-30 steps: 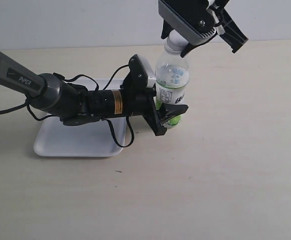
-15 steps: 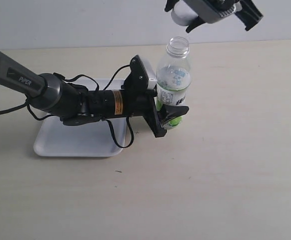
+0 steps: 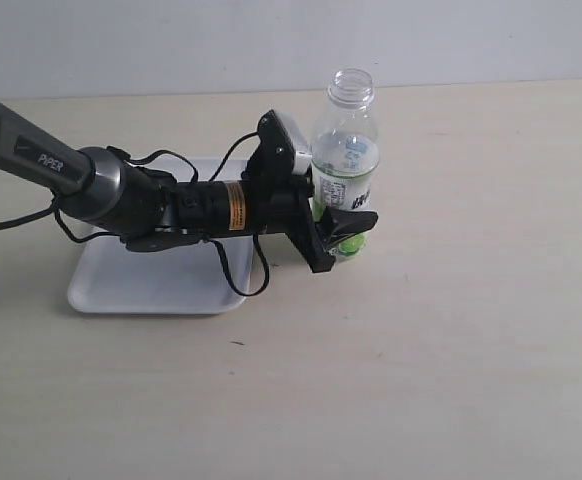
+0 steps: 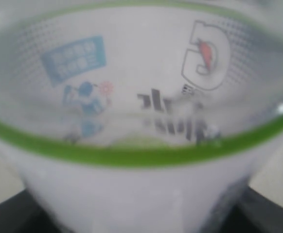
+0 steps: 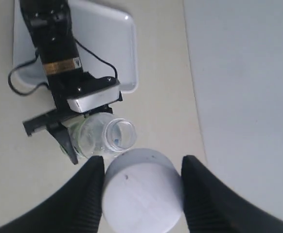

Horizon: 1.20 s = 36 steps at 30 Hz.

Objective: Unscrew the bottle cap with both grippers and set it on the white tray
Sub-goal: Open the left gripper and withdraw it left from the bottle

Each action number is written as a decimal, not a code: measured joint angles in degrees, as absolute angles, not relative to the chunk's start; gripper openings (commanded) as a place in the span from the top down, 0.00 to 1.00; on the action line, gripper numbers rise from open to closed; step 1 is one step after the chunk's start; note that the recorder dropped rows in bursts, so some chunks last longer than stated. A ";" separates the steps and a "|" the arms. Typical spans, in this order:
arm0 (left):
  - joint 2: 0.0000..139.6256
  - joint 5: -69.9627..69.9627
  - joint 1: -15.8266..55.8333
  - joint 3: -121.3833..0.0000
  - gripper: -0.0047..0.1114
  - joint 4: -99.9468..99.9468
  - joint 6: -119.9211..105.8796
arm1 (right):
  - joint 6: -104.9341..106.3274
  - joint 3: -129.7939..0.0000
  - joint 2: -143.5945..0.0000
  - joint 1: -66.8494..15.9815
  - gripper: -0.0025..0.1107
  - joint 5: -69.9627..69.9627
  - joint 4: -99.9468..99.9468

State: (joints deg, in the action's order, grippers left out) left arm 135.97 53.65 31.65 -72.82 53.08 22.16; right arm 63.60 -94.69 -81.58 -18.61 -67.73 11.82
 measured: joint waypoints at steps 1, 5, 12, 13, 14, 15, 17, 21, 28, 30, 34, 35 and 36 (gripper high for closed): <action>135.97 53.54 31.65 -72.82 0.96 53.08 22.86 | 60.01 -94.69 -81.29 -18.61 0.98 -67.73 11.92; 135.97 53.42 31.65 -72.82 0.96 53.08 24.68 | 49.70 -94.69 -81.18 -18.61 0.98 -68.51 11.87; 135.97 53.42 31.65 -72.82 0.64 53.08 25.41 | 45.24 -94.69 -81.18 -18.61 0.98 -69.88 13.13; 135.97 53.42 31.65 -72.82 0.56 53.08 25.50 | 45.24 -94.69 -81.18 -18.61 0.98 -69.88 13.13; 135.97 53.42 31.65 -72.82 0.48 53.08 25.50 | 45.24 -94.69 -81.18 -18.61 0.98 -69.88 13.13; 135.97 53.42 31.65 -72.82 0.43 53.08 25.50 | 45.24 -94.69 -81.18 -18.61 0.98 -69.88 13.13; 135.97 53.42 31.65 -72.82 0.36 53.08 25.50 | 45.24 -94.69 -81.18 -18.61 0.98 -69.88 13.13; 135.97 52.54 31.41 -72.82 0.25 55.00 26.61 | 45.24 -94.69 -81.18 -18.61 0.98 -69.92 13.22; 132.09 52.53 25.92 -72.68 0.37 68.37 40.17 | 45.24 -94.69 -81.18 -18.61 0.98 -70.01 14.44; 131.46 52.53 24.95 -72.68 0.46 73.16 41.50 | 45.24 -94.69 -81.18 -18.61 0.98 -70.01 14.83; 131.46 52.52 23.62 -72.68 0.48 79.29 42.27 | 45.20 -94.69 -81.18 -18.61 0.98 -70.13 16.19; 131.46 52.52 23.35 -72.68 0.48 80.79 43.22 | 45.11 -94.69 -81.18 -18.61 0.98 -70.13 16.63; 131.31 52.52 22.81 -72.68 0.48 83.61 44.84 | 45.11 -94.69 -81.18 -18.61 0.98 -70.13 17.33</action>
State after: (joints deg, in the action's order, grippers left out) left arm 131.31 52.52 22.81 -72.68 83.61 44.84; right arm 45.11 -94.69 -81.18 -18.61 -70.13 17.33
